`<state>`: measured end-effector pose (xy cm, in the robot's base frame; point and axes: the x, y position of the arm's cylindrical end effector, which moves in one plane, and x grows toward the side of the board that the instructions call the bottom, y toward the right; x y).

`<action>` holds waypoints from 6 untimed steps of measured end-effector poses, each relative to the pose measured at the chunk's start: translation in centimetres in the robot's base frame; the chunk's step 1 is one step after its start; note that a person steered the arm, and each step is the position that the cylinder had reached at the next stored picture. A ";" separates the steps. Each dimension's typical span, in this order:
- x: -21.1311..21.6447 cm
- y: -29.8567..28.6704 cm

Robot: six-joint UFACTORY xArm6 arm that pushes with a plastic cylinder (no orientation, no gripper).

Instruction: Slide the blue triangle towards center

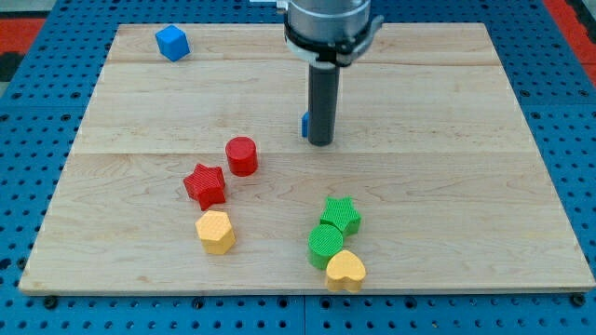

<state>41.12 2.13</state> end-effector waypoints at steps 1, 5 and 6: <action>-2.8 -1.1; -5.7 2.5; -7.5 -1.7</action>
